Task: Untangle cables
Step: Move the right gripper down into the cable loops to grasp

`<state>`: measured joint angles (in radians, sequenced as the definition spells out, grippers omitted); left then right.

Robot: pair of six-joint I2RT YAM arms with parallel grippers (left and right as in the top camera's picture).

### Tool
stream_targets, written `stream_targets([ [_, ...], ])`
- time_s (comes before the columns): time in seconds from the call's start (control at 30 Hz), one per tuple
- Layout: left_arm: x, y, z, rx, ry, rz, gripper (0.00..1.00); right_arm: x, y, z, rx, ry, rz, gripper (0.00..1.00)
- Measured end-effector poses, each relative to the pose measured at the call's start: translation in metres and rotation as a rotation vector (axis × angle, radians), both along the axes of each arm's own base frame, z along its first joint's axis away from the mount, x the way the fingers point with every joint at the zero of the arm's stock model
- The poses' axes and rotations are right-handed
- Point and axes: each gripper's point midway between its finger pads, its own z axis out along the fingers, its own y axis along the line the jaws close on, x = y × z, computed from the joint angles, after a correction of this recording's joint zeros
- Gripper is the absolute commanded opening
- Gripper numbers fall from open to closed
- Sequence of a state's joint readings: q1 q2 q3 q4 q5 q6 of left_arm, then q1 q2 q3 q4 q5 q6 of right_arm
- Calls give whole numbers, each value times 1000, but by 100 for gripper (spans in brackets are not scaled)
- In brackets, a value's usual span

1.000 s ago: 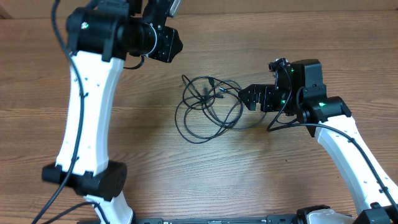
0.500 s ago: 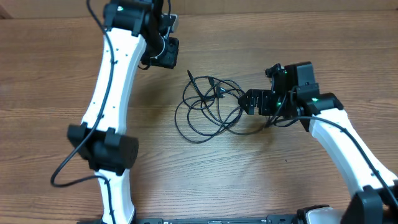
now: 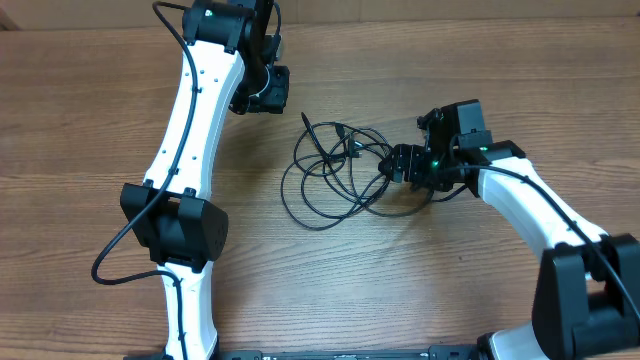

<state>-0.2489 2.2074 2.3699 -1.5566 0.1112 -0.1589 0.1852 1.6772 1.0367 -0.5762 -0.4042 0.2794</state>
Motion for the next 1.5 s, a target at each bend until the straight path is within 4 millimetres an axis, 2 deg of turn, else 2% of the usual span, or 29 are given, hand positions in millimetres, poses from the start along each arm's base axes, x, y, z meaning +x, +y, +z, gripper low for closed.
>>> stream_targets([
  [0.07, 0, 0, 0, 0, 0, 0, 40, -1, 1, -9, 8, 37, -19, 78],
  [0.13, 0, 0, 0, 0, 0, 0, 40, -1, 4, -16, 26, 64, -29, 71],
  [0.4, 0, 0, 0, 0, 1, 0, 39, 3, 18, -15, 122, 77, -28, 16],
  [0.47, -1, 0, 0, 1, 2, 0, 39, 2, 19, -15, 126, 82, -26, 14],
  [0.8, -2, 0, 0, 2, 7, 0, 38, -2, 21, -23, 122, 130, -65, 15],
  [0.93, -2, 0, 0, 2, 8, 0, 38, 1, 28, -24, 126, 117, -59, 10],
  [0.97, -2, 0, 0, 2, 8, 0, 38, 1, 29, -24, 127, 115, -57, 4],
  [1.13, -2, 0, 0, 2, 8, 0, 38, 4, 35, -21, 142, 97, -43, 4],
  [1.23, -2, 0, 0, 2, 8, 0, 38, 11, 49, -8, 219, 37, 23, 4],
  [1.33, -2, 0, 0, 2, 8, 0, 38, 10, 64, 13, 321, 14, 110, 4],
  [1.4, -2, 0, 0, 2, 8, 0, 38, 12, 73, 35, 374, -15, 169, 4],
  [1.5, -2, 0, 0, 2, 8, 0, 39, 23, 78, 85, 395, -116, 242, 4],
])
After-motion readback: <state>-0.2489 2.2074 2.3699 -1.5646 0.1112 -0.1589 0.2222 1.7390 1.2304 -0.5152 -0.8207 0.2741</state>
